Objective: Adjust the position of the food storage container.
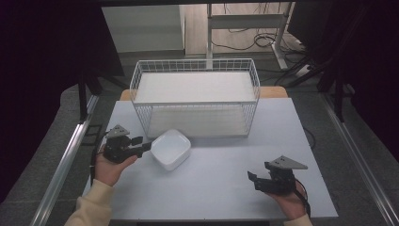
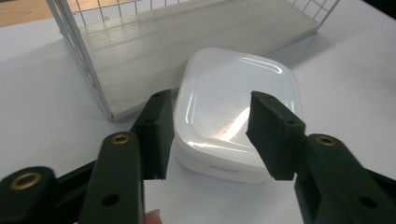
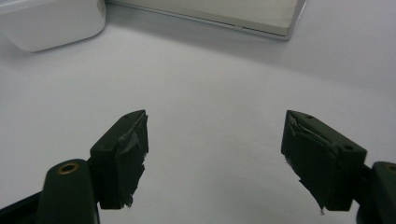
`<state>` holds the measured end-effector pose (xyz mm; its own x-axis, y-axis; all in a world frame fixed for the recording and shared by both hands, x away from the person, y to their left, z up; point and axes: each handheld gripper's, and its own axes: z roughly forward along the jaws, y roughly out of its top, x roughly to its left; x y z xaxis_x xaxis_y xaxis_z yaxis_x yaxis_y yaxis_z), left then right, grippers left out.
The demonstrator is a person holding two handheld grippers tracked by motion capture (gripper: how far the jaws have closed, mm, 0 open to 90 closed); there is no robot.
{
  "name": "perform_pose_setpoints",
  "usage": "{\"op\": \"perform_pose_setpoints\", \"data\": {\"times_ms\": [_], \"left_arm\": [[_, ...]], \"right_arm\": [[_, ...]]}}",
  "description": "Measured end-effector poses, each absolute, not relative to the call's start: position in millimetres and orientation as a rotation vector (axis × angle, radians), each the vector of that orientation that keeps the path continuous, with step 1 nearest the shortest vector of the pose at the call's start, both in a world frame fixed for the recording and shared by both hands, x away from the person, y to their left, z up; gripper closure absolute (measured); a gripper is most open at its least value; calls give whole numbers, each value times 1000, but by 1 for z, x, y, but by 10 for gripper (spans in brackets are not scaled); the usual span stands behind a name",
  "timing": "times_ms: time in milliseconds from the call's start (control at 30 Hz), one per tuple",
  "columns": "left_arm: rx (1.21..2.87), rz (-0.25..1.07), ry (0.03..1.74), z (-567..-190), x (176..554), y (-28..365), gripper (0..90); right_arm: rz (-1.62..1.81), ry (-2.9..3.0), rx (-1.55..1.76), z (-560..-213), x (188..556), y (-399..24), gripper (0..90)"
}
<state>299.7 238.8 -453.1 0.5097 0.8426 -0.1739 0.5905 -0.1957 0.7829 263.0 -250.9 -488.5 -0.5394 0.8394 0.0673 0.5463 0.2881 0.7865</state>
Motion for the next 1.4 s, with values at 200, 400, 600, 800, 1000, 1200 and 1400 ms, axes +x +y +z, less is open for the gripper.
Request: {"op": "perform_pose_setpoints", "data": {"times_ms": [200, 400, 600, 800, 1000, 1200, 1400], "left_arm": [[1937, 360, 1205, -455, 319, 238, 609], [1966, 343, 1217, -456, 334, 237, 739], [2015, 328, 1223, -463, 349, 230, 858], [2061, 330, 1235, -473, 361, 222, 895], [2055, 314, 1253, -479, 368, 220, 897], [2092, 306, 1266, -485, 372, 222, 898], [2102, 299, 1267, -488, 374, 219, 897]], "right_arm": [[1110, 2214, 1257, -491, 264, -250, 228], [1101, 2216, 1262, -492, 264, -250, 229], [1094, 2213, 1274, -494, 266, -251, 229], [1090, 2212, 1278, -494, 266, -252, 229], [1086, 2216, 1276, -495, 266, -252, 229], [1081, 2218, 1276, -495, 266, -252, 229], [1077, 2218, 1279, -496, 267, -252, 229]]}}
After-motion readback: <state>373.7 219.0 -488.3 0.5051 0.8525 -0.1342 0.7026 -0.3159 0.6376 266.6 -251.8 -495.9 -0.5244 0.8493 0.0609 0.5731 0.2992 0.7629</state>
